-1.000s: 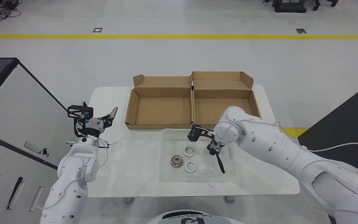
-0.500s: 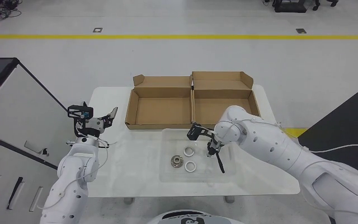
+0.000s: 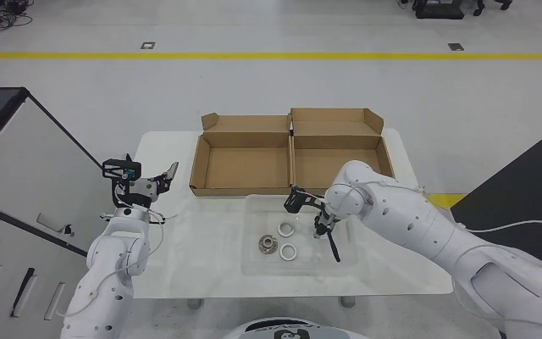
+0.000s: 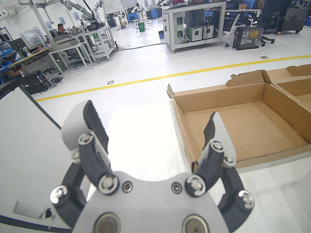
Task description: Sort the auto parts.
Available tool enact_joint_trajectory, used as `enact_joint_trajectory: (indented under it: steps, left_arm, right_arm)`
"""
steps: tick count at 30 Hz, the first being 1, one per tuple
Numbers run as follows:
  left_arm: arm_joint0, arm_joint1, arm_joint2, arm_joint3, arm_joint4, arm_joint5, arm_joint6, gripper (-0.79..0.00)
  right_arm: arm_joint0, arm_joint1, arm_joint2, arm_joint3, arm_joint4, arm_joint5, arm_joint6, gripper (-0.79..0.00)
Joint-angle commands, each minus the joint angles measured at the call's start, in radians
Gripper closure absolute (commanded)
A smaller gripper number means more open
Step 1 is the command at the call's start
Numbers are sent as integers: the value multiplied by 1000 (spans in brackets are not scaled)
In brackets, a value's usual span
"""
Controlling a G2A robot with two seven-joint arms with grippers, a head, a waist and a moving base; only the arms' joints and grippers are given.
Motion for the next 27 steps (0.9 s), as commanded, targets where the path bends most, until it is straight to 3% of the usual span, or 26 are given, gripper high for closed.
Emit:
enact_joint_trajectory:
  steps: [1, 8, 12, 27]
  left_arm:
    - [0, 0, 0, 0, 0, 0, 0, -785]
    - [0, 0, 0, 0, 0, 0, 0, -785]
    - [0, 0, 0, 0, 0, 0, 0, -785]
    - [0, 0, 0, 0, 0, 0, 0, -785]
  right_arm:
    - [0, -3, -2, 4, -2, -1, 1, -243]
    - [2, -13, -5, 25, -4, -5, 4, -157]
    - [1, -17, -4, 35, -5, -5, 4, -9]
    - [8, -13, 41, -26, 7, -3, 46, 0]
